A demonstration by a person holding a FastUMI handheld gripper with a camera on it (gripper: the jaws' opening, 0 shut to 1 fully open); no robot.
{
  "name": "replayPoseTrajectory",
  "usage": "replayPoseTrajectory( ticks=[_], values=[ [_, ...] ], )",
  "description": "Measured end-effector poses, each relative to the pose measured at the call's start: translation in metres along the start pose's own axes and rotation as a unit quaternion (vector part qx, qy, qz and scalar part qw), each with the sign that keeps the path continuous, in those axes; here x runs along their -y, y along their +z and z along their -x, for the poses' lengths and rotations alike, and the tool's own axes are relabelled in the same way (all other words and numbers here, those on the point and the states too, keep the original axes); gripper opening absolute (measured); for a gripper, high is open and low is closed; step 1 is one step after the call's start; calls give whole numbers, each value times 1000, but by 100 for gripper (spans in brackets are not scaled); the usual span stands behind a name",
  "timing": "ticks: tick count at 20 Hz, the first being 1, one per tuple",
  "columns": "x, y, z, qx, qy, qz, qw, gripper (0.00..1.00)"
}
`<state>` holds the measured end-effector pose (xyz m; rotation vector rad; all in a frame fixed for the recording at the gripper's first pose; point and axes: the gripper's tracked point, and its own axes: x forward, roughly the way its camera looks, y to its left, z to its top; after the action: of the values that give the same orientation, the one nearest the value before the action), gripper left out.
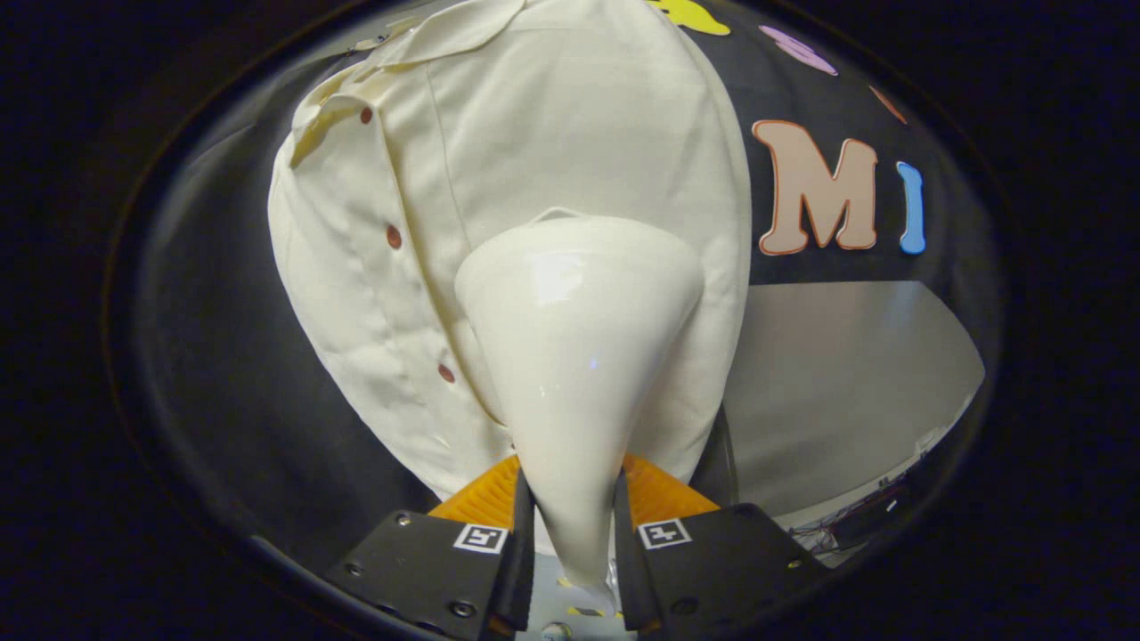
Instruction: Iron the clothes twice with a garment steamer, once on the left side and once on the right side.
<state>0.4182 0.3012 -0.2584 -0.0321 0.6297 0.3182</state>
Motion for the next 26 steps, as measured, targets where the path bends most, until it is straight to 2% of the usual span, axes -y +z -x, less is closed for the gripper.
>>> replayPoseTrajectory(
  ticks=[11,21,26],
  values=[
    [7,-68,-50,-59,5,-10,998,39],
    [27,-125,-87,-93,-13,-10,996,39],
    [39,-145,-90,-104,-31,-13,994,39]
  ],
)
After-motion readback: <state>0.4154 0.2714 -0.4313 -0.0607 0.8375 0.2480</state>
